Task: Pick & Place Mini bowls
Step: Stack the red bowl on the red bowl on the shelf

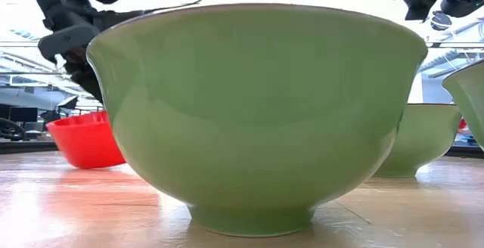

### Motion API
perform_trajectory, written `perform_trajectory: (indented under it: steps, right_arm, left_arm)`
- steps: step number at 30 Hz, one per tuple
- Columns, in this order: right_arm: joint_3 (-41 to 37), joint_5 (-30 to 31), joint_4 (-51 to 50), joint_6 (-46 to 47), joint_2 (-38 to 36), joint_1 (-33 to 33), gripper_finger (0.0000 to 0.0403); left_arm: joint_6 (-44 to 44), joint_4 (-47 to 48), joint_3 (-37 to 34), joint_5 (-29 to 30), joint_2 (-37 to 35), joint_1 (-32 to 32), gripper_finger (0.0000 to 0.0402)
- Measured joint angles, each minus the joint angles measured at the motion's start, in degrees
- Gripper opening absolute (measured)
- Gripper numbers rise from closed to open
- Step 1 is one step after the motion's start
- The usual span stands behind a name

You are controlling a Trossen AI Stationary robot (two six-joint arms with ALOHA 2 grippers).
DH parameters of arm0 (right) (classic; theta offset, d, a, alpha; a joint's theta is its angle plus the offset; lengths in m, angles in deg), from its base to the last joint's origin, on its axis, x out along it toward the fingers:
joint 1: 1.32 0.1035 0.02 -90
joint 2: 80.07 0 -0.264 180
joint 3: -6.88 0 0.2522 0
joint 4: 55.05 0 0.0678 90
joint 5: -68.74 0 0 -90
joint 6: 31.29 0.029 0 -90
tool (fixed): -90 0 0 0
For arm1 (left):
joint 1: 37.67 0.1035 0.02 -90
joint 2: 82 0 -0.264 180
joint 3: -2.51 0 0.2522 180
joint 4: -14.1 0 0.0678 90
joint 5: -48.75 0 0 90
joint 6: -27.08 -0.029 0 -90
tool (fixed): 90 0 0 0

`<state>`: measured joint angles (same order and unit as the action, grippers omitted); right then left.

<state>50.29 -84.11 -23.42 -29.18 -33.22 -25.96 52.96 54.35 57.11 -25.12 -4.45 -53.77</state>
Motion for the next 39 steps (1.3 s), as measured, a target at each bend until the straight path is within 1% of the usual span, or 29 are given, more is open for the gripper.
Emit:
perform_trajectory:
  steps: [4,6,9,11,13,15,17,19,21,22,24,26,28,30,32,34,37,39]
  right_arm:
    - [0.0,0.0,0.0,-0.2,0.0,0.0,0.0]
    - [0.0,0.0,0.0,-0.2,0.0,0.0,0.0]
    - [0.0,0.0,-0.1,-0.2,0.0,0.0,0.0]
    - [0.0,0.0,-0.3,-0.2,0.0,0.0,0.0]
    - [0.0,0.1,-0.2,-0.2,0.0,0.0,0.0]
    - [0.0,2.1,-0.2,0.2,0.0,0.8,0.0]
    - [0.0,7.2,-0.6,-0.1,0.0,2.8,0.0]
    - [0.0,14.1,-2.0,-2.8,0.0,5.8,0.0]
    - [0.0,22.3,-4.3,-8.3,0.5,9.5,0.0]
    - [0.0,27.1,-5.8,-11.3,0.7,11.5,0.0]
    - [0.2,37.6,-7.4,-17.3,1.6,15.6,0.0]
    - [1.3,47.9,-8.9,-23.1,2.8,19.5,0.0]
    - [2.4,56.2,-9.9,-29.2,4.6,22.9,0.0002]
    - [3.4,63.1,-10.4,-33.8,7.0,25.6,0.0013]
    - [4.7,67.2,-10.5,-36.6,9.8,27.7,0.0035]
    - [6.2,68.9,-10.3,-37.2,12.6,29.2,0.0068]
    - [8.7,69.1,-9.1,-37.3,17.9,30.4,0.0127]
    - [10.3,70.8,-7.6,-37.2,21.6,30.5,0.0165]
  left_arm:
    - [-3.0,-0.9,0.9,2.6,-2.0,0.0,0.0003]
    - [-4.7,-0.9,2.2,4.9,-3.1,0.0,0.0004]
    - [-9.4,-0.9,4.6,8.8,-4.5,0.0,0.0003]
    - [-13.0,-1.4,7.3,13.0,-4.6,0.0,0.0003]
    - [-17.7,-1.0,9.8,18.4,-4.6,0.0,0.0004]
    - [-23.0,-1.2,12.6,25.5,-4.5,0.0,0.0003]
    - [-29.6,-3.3,14.7,34.5,-3.9,0.0,0.0003]
    - [-39.3,-8.2,15.8,42.5,-3.1,0.1,0.0004]
    - [-51.2,-16.4,16.2,48.1,-2.3,0.1,0.0003]
    - [-58.1,-22.3,16.4,49.8,-1.9,0.4,0.0003]
    - [-70.5,-33.2,16.5,51.1,-1.0,0.9,0.0003]
    - [-81.6,-43.7,16.5,50.3,0.3,1.7,0.0004]
    - [-91.4,-51.3,16.4,49.6,1.4,2.4,0.0003]
    - [-98.3,-57.3,16.4,49.0,2.3,3.4,0.0003]
    - [-101.8,-60.2,16.4,48.5,2.8,4.4,0.0005]
    - [-102.7,-60.8,16.4,48.1,3.3,5.1,0.0004]
    - [-102.7,-60.7,16.4,47.9,4.0,5.4,0.0004]
    - [-102.7,-61.1,16.4,47.2,4.6,5.3,0.0006]
